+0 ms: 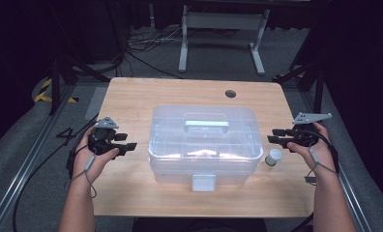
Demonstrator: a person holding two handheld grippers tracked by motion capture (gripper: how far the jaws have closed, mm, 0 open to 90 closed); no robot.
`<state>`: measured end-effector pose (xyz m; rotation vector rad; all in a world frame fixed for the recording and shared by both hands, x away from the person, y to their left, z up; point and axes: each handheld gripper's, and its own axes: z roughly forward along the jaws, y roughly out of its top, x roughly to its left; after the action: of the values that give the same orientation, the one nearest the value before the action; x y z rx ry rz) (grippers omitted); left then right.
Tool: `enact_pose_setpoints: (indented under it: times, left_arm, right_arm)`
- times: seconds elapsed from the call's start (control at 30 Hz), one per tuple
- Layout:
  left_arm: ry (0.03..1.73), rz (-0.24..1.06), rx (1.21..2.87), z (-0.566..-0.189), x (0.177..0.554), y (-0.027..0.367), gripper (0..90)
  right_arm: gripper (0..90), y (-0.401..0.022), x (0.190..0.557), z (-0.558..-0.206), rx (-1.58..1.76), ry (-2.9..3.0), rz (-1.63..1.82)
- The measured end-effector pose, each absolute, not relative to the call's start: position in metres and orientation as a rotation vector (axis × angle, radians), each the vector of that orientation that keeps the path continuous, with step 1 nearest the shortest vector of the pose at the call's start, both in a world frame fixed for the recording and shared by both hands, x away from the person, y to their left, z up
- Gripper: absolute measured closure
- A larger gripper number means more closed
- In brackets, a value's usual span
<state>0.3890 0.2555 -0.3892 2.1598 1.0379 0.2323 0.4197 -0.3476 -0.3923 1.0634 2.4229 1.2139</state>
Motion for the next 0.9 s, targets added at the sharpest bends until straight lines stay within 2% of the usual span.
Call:
enact_pose_setpoints:
  times: [0.7, 0.9]
  left_arm:
    - [0.997, 0.219, 2.200, -0.384, 0.392, 0.246, 40.0]
    - [0.968, 0.192, 2.195, -0.368, 0.392, 0.241, 39.6]
  right_arm:
    - [50.4, -0.349, 0.421, -0.395, 1.079, 2.400, 1.188]
    - [49.1, -0.351, 0.420, -0.396, 1.151, 2.398, 1.183]
